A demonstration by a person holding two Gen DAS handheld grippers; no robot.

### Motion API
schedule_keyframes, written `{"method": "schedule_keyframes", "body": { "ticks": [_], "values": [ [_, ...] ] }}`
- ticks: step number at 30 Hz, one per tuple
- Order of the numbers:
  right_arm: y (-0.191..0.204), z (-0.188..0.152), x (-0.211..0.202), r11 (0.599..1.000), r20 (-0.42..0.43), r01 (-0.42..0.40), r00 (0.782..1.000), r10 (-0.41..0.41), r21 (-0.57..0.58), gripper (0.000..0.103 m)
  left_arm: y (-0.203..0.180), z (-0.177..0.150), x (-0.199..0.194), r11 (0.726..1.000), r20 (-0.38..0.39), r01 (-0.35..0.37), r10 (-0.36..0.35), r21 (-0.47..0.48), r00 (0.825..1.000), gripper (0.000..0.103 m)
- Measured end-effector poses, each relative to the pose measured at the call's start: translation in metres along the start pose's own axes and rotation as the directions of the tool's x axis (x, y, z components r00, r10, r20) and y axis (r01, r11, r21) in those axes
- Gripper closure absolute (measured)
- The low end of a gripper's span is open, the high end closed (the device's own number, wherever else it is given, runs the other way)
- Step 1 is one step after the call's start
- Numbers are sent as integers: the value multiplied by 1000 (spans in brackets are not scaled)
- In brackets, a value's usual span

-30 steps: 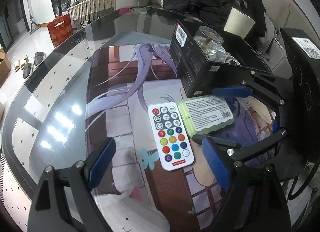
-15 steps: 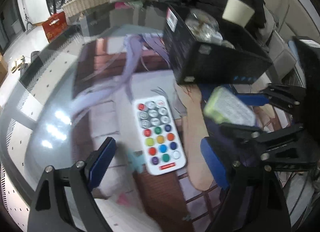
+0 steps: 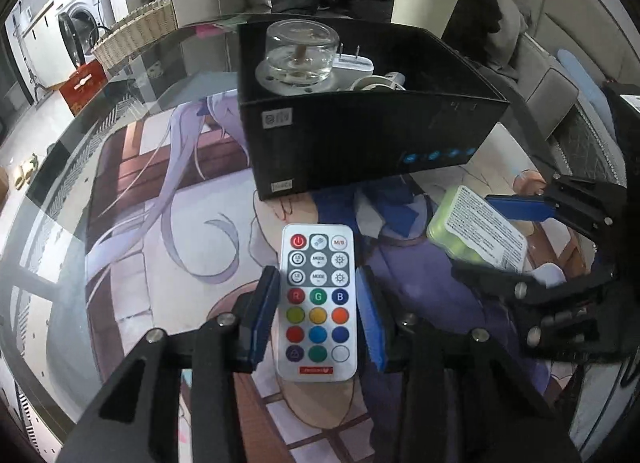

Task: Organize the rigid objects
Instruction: 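Lift the remote with the left tool while the right tool lifts the green box over the black box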

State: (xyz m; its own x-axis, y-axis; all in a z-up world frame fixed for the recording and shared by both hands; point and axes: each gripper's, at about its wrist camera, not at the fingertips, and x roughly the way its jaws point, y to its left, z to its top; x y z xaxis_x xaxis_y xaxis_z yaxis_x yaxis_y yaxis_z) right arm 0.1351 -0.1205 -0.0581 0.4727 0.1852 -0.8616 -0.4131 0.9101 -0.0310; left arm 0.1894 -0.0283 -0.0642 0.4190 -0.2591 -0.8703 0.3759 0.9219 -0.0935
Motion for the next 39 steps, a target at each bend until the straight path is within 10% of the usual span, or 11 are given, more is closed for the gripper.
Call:
{"method": "schedule_keyframes", "body": {
  "ticks": [13, 17, 19, 21, 29, 39],
  "values": [
    [-3, -9, 6, 1000, -4, 9, 1000, -9, -1, 20, -13, 3, 6, 999, 18, -46, 46, 28, 999, 42],
    [-5, -13, 5, 1000, 7, 9, 1000, -9, 0, 20, -14, 3, 8, 998, 27, -63, 62, 21, 998, 65],
    [-3, -14, 7, 1000, 13, 8, 1000, -8, 4, 23, -11, 5, 7, 999, 29, -39, 39, 8, 999, 65],
    [-2, -15, 5, 1000, 29, 3, 1000, -3, -6, 46, -11, 6, 8, 1000, 28, -31, 31, 4, 999, 65],
    [-1, -14, 2, 1000, 40, -19, 999, 19, 0, 47, -10, 4, 2, 1000, 47, -10, 10, -4, 999, 65],
    [2, -6, -44, 998, 239, -52, 970, 43, 32, 47, -9, 3, -42, 998, 251, -64, 57, 22, 966, 65]
  ]
}}
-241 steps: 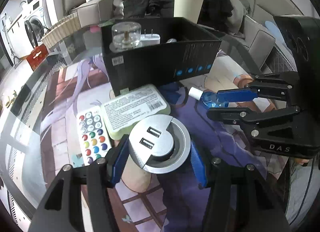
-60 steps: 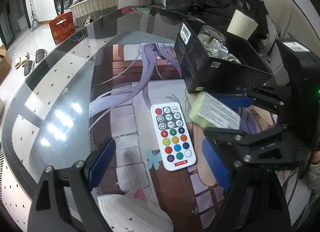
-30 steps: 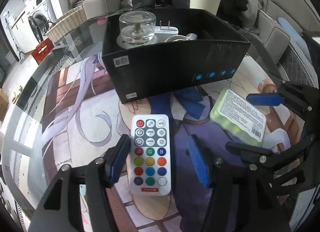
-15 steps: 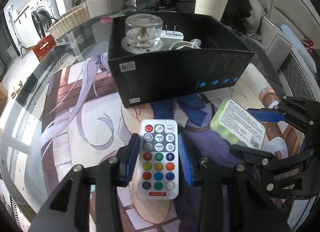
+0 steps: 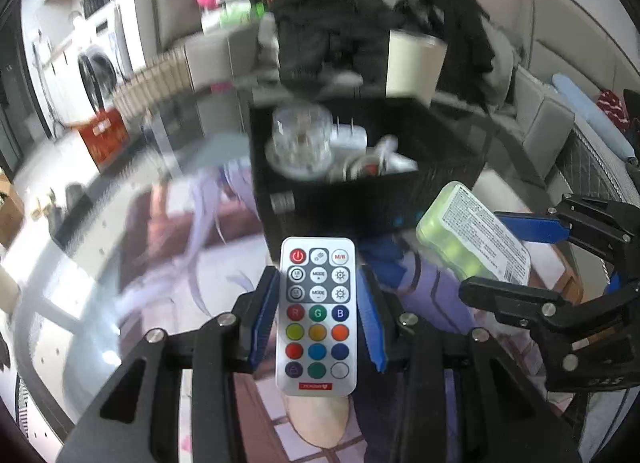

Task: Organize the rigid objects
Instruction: 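Lift the remote with the left tool while the right tool lifts the green box over the black box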

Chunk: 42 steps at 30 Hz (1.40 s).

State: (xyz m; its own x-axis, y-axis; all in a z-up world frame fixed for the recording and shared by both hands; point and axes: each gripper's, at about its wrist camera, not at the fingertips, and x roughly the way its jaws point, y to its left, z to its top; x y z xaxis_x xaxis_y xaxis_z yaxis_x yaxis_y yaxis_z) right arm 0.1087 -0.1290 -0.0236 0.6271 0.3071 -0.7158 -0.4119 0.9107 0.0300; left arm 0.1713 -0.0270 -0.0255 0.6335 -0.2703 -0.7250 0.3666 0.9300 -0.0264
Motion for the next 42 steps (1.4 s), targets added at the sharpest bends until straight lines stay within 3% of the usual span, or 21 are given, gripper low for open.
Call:
{"method": "schedule_keyframes", "body": {
  "ticks": [4, 6, 8, 11, 13, 15, 19, 27, 37, 40, 42],
  "values": [
    [10, 8, -34, 999, 177, 30, 984, -27, -12, 47, -2, 5, -30, 998, 154, -56, 51, 33, 987, 65],
    [13, 8, -51, 999, 269, 47, 962, -41, -16, 47, -3, 8, -47, 996, 245, -85, 73, 38, 967, 65],
    [18, 7, -71, 997, 367, 75, 928, -64, -17, 47, -4, 8, -68, 993, 350, -116, 96, 36, 932, 65],
    [25, 3, -95, 994, 477, 107, 875, -88, -13, 47, -3, 6, -100, 990, 500, -137, 108, 21, 859, 65],
    [29, -1, -107, 992, 528, 124, 843, -100, -9, 47, 0, 4, -112, 991, 543, -131, 102, 15, 833, 65],
    [31, -3, -114, 991, 552, 131, 827, -107, -4, 47, 9, 1, -119, 995, 554, -104, 87, -1, 828, 65],
    [32, -6, -124, 990, 582, 138, 804, -119, 11, 47, 18, 2, -120, 996, 544, -89, 83, -16, 835, 65],
    [35, 1, -125, 991, 581, 131, 803, -130, 41, 47, 17, 13, -115, 997, 559, -73, 80, -35, 825, 65],
    [19, 35, -110, 981, 606, 176, 772, -191, 86, 47, 41, 53, -85, 995, 571, -37, 85, -95, 817, 65],
    [14, 44, -102, 979, 602, 181, 772, -202, 96, 47, 38, 58, -78, 995, 583, -50, 88, -81, 808, 65],
    [13, 48, -99, 979, 593, 179, 779, -204, 103, 47, 40, 58, -74, 996, 577, -40, 80, -82, 813, 65]
  ]
}}
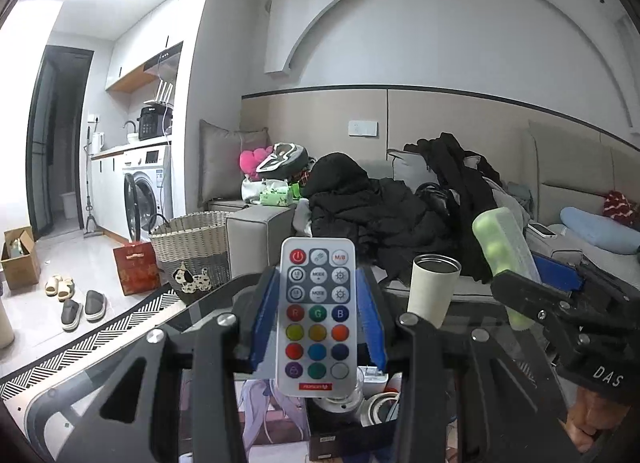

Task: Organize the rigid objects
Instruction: 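Lift the remote with the left tool while the right tool lifts the green box over the black box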

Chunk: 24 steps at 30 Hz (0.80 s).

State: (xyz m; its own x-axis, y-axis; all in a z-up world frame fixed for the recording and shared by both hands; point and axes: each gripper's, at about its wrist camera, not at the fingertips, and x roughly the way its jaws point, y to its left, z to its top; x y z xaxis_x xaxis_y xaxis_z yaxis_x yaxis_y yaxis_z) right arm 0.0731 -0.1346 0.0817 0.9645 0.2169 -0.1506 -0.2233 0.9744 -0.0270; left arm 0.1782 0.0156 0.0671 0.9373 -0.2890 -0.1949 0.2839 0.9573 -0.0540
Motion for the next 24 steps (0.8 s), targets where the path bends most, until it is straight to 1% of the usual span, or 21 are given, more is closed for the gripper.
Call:
{"method": "schedule_keyframes", "body": {
  "ticks": [5, 8, 13, 17, 22, 24],
  "values": [
    [1, 3, 4, 1000, 5, 2, 1000, -2, -8, 47, 1, -1, 2, 1000, -14, 17, -17, -3, 1000, 65],
    [-1, 3, 8, 1000, -7, 0, 1000, 0, 10, 47, -2, -1, 3, 999, -21, 32, -33, -11, 999, 65],
    [1, 5, 9, 1000, -13, -4, 1000, 4, 8, 47, -5, -2, 14, 999, -45, 46, -47, -18, 998, 65],
    [0, 4, 10, 1000, -22, -9, 1000, 9, 7, 47, -5, -3, 21, 999, -61, 45, -46, -22, 997, 65],
    [-2, 3, 12, 1000, -32, -11, 999, 12, 14, 47, -7, -3, 26, 999, -55, 35, -36, -18, 998, 65],
    [-3, 3, 11, 1000, -28, -12, 1000, 12, 10, 47, -8, -3, 28, 999, -63, 43, -44, -25, 997, 65]
  ]
}}
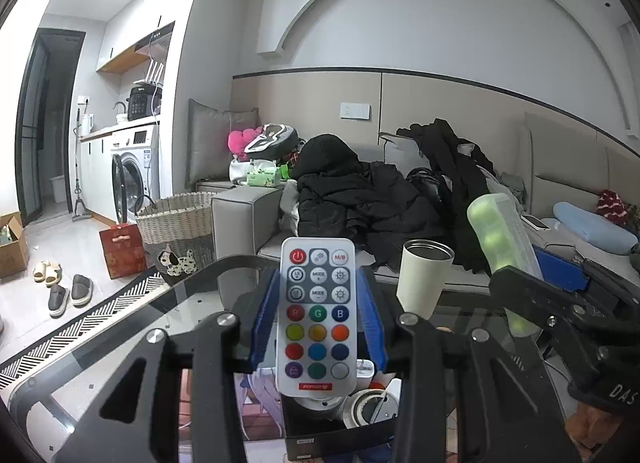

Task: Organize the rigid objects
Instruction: 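Lift the remote with the left tool while the right tool lifts the green box over the black box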

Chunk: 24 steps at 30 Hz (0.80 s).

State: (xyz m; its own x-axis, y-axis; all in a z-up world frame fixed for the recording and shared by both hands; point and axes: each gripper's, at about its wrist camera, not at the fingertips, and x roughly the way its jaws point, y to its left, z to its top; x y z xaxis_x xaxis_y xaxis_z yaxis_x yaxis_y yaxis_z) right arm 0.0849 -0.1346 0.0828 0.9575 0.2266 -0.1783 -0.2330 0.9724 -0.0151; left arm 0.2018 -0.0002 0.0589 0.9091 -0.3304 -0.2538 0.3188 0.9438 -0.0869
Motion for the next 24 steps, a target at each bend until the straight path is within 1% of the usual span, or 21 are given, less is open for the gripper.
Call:
{"method": "schedule_keyframes", "body": {
  "ticks": [2, 7, 11, 14, 17, 20, 24],
  "values": [
    [0, 0, 1, 1000, -3, -3, 1000, 3, -7, 47, 1, -3, -1, 1000, -3, 9, -9, -3, 1000, 65],
    [-6, 0, 10, 1000, -14, 4, 1000, -4, -2, 47, 1, 0, 0, 1000, 19, 11, -11, 6, 1000, 65],
    [-8, -1, 19, 1000, -22, 10, 1000, -10, -10, 47, 2, -1, 10, 1000, 2, 26, -26, -2, 1000, 65],
    [-11, -2, 30, 1000, -36, 12, 999, -12, -4, 47, 3, -2, 23, 1000, -14, 24, -24, 5, 1000, 65],
    [-17, -6, 42, 1000, -82, 9, 997, -7, 29, 47, 4, -4, 34, 1000, -42, 27, -27, -6, 999, 65],
    [-21, -11, 53, 999, -118, 11, 993, -7, 33, 47, 3, -8, 41, 1000, -66, 28, -28, -2, 997, 65],
    [-28, -19, 69, 997, -191, 18, 982, -3, 78, 47, -1, -13, 49, 999, -95, 31, -29, 15, 995, 65]
  ]
}}
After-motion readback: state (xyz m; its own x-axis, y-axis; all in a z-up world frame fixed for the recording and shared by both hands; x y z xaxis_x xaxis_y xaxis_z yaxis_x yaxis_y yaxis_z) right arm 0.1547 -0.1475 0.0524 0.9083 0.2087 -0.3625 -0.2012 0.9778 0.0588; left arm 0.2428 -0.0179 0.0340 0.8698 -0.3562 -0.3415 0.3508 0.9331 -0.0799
